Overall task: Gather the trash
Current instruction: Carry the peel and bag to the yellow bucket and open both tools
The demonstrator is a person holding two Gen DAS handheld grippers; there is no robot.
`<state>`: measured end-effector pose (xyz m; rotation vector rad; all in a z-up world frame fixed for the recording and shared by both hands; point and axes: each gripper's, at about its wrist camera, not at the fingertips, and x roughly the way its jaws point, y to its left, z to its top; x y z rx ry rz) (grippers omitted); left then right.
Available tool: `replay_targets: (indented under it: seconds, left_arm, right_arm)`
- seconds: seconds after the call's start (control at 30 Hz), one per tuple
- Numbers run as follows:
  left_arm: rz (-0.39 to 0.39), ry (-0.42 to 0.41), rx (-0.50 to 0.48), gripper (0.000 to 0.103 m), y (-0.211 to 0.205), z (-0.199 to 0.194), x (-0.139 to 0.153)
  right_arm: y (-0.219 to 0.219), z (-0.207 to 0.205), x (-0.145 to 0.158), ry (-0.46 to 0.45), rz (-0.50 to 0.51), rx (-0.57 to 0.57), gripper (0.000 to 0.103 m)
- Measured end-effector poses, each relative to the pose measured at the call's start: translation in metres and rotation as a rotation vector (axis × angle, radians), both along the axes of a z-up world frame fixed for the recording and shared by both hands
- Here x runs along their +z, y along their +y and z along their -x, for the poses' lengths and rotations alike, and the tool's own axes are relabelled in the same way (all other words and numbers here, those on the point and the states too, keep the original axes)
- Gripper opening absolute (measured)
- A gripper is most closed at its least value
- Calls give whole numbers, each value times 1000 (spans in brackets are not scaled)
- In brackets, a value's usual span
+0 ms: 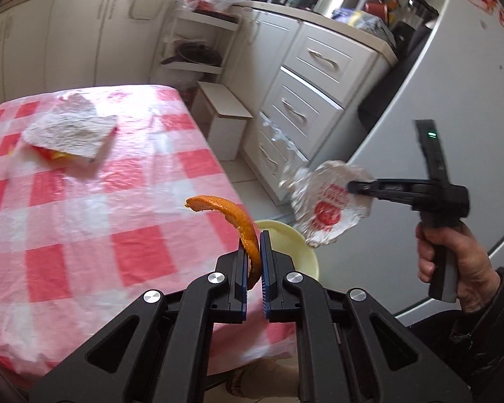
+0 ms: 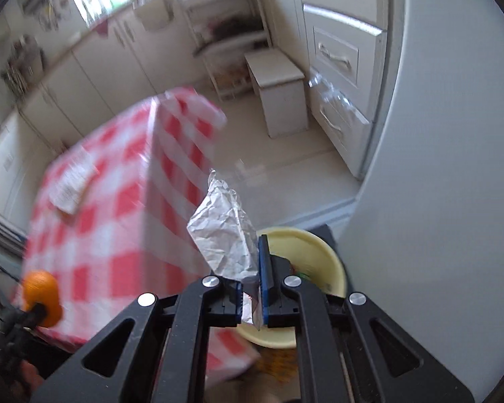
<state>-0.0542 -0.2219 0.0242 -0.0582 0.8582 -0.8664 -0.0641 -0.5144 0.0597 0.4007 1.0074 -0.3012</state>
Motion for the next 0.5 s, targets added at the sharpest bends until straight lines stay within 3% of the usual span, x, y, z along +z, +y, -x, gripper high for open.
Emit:
replay_targets:
  seconds: [0.03, 0.07, 0.17, 0.37, 0.5]
  left_arm:
    - [-5, -2, -15, 6, -9, 5, -1]
    - [-13, -5, -33, 6, -20, 10, -3]
    - [-27, -4, -68, 6, -44, 19, -9]
    - [-49, 3, -124, 6, -91, 31, -20]
    - [-64, -1, -173, 6, -128, 39, -27]
  right_arm:
    - [-2, -6, -12, 55, 6, 17, 16]
    - [-5, -11, -23, 100, 2, 33, 29]
    - [-15, -16, -41, 128, -66, 12, 36]
    - [-28, 2, 1, -132, -167, -52, 61]
    - [-30, 19, 30, -294, -192, -77, 65]
